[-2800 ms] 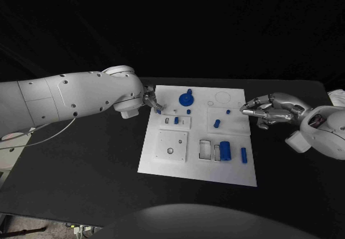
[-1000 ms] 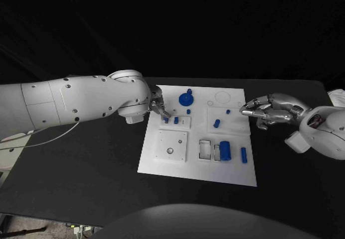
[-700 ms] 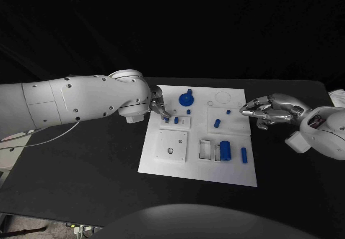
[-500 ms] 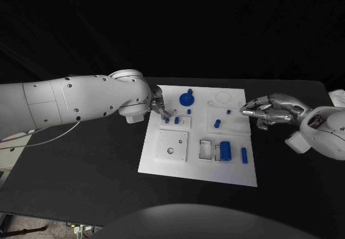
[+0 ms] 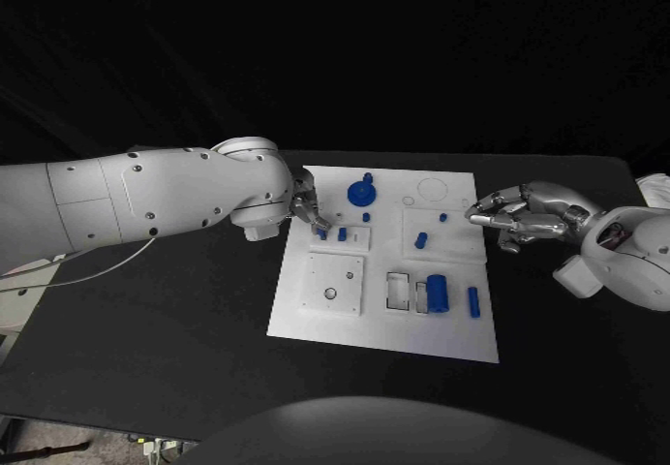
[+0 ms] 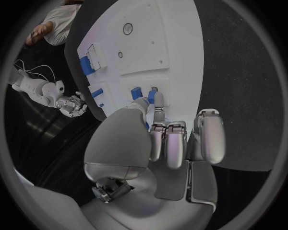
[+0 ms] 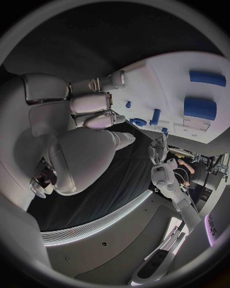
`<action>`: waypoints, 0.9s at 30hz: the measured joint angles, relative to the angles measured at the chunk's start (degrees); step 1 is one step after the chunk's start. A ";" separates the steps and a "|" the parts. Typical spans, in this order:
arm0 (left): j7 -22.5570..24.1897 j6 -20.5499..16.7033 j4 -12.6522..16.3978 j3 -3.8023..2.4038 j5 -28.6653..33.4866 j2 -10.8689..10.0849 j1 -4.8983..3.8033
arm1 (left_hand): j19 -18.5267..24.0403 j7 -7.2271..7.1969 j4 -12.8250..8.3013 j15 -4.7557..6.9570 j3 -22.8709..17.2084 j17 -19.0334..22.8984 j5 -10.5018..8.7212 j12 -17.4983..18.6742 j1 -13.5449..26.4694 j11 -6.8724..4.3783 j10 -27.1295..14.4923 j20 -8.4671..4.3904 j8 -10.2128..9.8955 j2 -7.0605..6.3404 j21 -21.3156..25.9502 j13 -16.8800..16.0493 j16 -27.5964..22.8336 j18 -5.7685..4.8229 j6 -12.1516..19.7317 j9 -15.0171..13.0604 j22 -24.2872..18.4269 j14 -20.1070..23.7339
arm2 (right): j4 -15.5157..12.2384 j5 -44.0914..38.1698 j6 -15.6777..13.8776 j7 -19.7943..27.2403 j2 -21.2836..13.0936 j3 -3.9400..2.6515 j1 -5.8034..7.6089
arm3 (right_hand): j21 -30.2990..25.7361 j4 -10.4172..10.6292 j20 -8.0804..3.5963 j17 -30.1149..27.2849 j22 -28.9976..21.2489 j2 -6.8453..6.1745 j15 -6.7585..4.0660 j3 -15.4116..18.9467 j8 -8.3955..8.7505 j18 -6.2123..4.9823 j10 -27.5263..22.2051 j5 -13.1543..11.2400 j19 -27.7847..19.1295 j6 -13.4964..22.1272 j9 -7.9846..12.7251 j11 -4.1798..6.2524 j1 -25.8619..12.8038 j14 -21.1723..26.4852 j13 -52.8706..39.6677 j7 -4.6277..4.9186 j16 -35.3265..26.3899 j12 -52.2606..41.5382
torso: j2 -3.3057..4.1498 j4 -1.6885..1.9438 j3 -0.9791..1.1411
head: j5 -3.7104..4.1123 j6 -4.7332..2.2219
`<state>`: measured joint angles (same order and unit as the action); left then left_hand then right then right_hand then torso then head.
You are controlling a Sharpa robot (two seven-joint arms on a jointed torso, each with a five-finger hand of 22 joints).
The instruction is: Assemble the parts on the task board
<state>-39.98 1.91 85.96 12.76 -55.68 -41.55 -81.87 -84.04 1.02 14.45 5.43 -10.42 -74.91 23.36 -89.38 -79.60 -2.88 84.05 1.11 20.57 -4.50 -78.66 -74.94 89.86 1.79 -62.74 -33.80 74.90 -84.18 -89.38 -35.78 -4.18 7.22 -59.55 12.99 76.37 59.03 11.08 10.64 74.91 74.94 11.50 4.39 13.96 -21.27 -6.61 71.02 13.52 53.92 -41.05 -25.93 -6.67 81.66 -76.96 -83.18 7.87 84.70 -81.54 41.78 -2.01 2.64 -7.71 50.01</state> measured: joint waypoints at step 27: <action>0.02 0.46 -0.51 -0.04 -0.24 0.19 0.23 | 0.00 0.00 0.54 0.00 -0.68 0.00 0.18 0.68 -0.29 0.02 -0.01 0.00 -0.05 -0.33 0.58 0.00 0.00 0.01 0.41 -0.38 0.03 0.00 | 0.23 0.07 0.07 0.10 0.26 0.00 -0.23 | 0.00 0.00 0.00 -0.01 -0.02 0.00 0.00 0.00 0.23 0.00 -0.10 0.00 0.00 0.00 0.04 -0.10 0.00 0.00 0.11 0.00 0.00 -0.04 | 0.02 0.01 0.02 | -0.19 0.00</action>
<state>-39.96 2.37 85.46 12.72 -55.92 -41.36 -81.64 -84.03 1.02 14.98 5.43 -11.10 -74.90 23.55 -88.69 -79.89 -2.86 84.03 1.11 20.52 -4.83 -78.08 -74.94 89.86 1.80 -62.33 -34.17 74.94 -84.18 -89.15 -35.71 -4.12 7.33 -59.29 12.99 76.14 59.03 11.08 10.65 74.90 74.92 11.50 4.39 13.96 -21.04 -6.61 70.92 13.52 53.92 -41.05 -25.88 -6.77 81.66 -76.96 -83.07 7.87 84.70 -81.58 41.80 -2.00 2.66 -7.90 50.01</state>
